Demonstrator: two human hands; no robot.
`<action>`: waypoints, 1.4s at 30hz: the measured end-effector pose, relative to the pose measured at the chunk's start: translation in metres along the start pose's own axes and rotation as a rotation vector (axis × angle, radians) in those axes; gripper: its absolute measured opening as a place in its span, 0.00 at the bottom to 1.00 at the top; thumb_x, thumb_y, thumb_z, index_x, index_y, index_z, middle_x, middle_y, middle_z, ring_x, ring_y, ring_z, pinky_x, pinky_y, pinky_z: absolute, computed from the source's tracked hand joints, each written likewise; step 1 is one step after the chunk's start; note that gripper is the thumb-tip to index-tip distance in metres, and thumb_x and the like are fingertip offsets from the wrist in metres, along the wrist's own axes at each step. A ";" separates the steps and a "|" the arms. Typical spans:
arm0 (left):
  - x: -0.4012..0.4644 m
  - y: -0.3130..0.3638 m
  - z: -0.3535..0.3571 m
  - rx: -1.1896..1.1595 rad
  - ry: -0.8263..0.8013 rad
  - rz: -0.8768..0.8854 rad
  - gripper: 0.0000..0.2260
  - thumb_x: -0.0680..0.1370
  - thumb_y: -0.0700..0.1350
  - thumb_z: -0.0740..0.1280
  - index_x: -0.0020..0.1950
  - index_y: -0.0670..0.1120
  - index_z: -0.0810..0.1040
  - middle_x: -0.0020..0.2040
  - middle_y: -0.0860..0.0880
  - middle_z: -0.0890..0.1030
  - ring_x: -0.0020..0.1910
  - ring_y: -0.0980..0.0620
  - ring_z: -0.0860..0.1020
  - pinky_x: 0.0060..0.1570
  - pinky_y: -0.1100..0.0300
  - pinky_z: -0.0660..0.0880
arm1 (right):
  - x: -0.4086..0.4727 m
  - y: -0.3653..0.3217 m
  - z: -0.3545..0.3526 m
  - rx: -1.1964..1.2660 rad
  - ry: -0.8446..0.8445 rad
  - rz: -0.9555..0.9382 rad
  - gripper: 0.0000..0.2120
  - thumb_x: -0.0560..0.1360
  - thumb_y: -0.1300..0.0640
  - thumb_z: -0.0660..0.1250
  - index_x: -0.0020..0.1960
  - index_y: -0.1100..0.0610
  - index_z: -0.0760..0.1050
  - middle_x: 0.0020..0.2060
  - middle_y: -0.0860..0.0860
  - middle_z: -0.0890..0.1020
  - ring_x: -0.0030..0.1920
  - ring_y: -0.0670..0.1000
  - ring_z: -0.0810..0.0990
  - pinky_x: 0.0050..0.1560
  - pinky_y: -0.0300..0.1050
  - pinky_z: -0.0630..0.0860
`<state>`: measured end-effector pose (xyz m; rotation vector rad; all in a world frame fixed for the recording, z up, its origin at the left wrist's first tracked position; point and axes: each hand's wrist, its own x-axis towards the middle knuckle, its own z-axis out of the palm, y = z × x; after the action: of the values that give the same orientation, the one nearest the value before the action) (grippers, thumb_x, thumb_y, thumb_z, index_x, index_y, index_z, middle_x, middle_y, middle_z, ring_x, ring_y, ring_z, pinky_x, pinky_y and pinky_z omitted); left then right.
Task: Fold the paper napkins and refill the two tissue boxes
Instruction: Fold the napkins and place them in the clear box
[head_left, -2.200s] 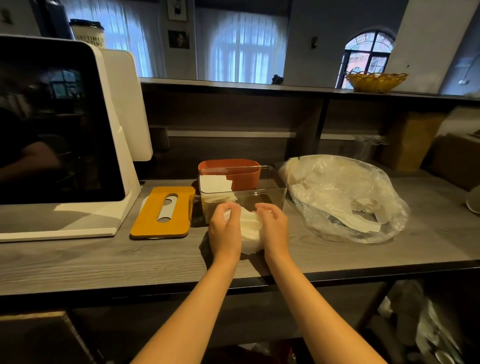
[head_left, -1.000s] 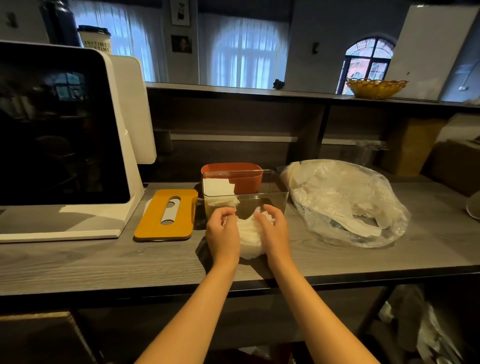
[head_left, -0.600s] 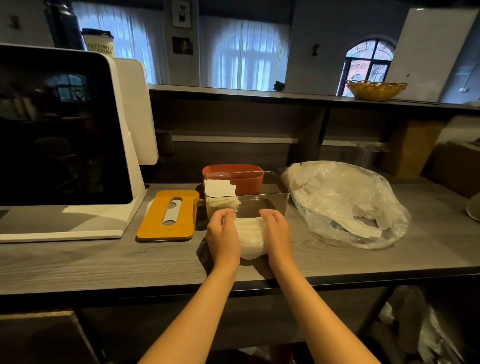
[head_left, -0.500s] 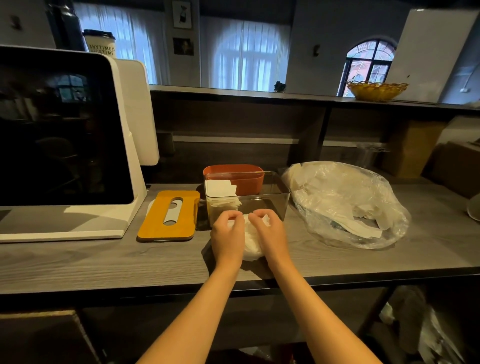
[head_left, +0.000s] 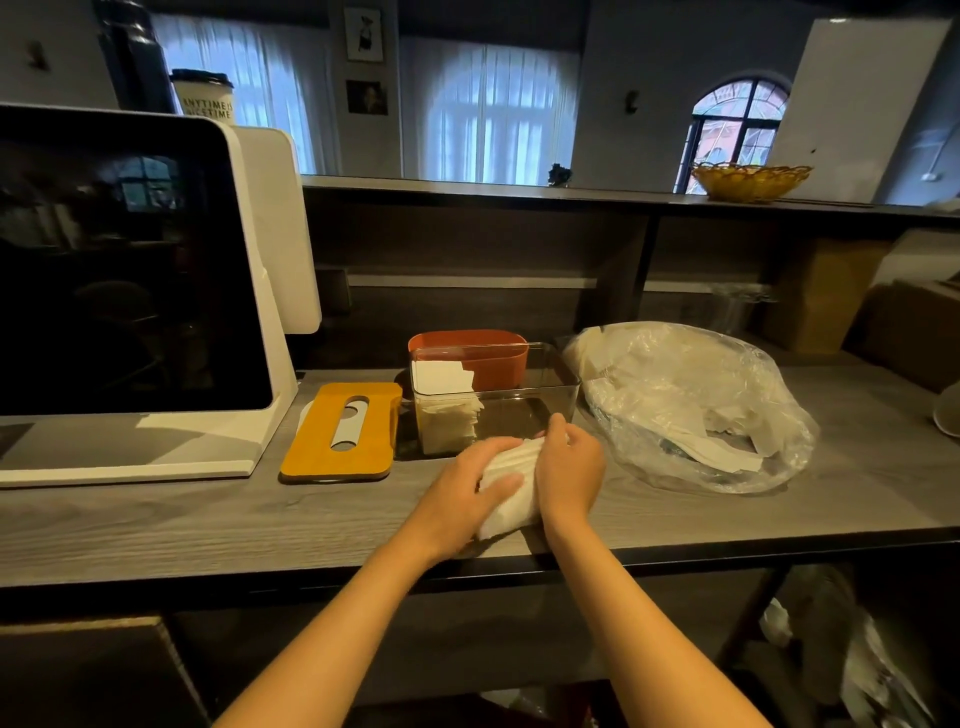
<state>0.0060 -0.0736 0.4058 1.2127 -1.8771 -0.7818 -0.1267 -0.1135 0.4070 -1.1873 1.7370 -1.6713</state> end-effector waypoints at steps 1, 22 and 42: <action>-0.004 0.000 -0.002 0.101 -0.076 0.017 0.27 0.78 0.58 0.67 0.75 0.57 0.65 0.70 0.57 0.70 0.65 0.58 0.70 0.62 0.59 0.74 | 0.001 0.000 -0.001 0.018 0.045 0.014 0.22 0.82 0.53 0.59 0.30 0.58 0.71 0.26 0.52 0.73 0.29 0.49 0.70 0.33 0.45 0.66; 0.021 0.007 0.012 -0.427 0.649 -0.246 0.09 0.83 0.49 0.62 0.60 0.47 0.77 0.56 0.48 0.79 0.55 0.50 0.78 0.34 0.72 0.71 | -0.008 -0.001 0.000 0.125 -0.287 -0.037 0.08 0.82 0.50 0.61 0.56 0.50 0.76 0.51 0.46 0.80 0.51 0.46 0.78 0.46 0.41 0.76; 0.032 0.004 0.016 -0.366 0.659 -0.314 0.08 0.83 0.45 0.62 0.53 0.46 0.80 0.47 0.49 0.81 0.47 0.52 0.79 0.39 0.59 0.74 | -0.001 -0.002 0.004 0.273 -0.328 0.071 0.08 0.79 0.58 0.63 0.48 0.54 0.80 0.45 0.47 0.81 0.48 0.49 0.79 0.45 0.42 0.75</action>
<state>-0.0181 -0.1005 0.4091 1.3294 -0.9802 -0.7292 -0.1226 -0.1141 0.4079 -1.1778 1.2926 -1.5143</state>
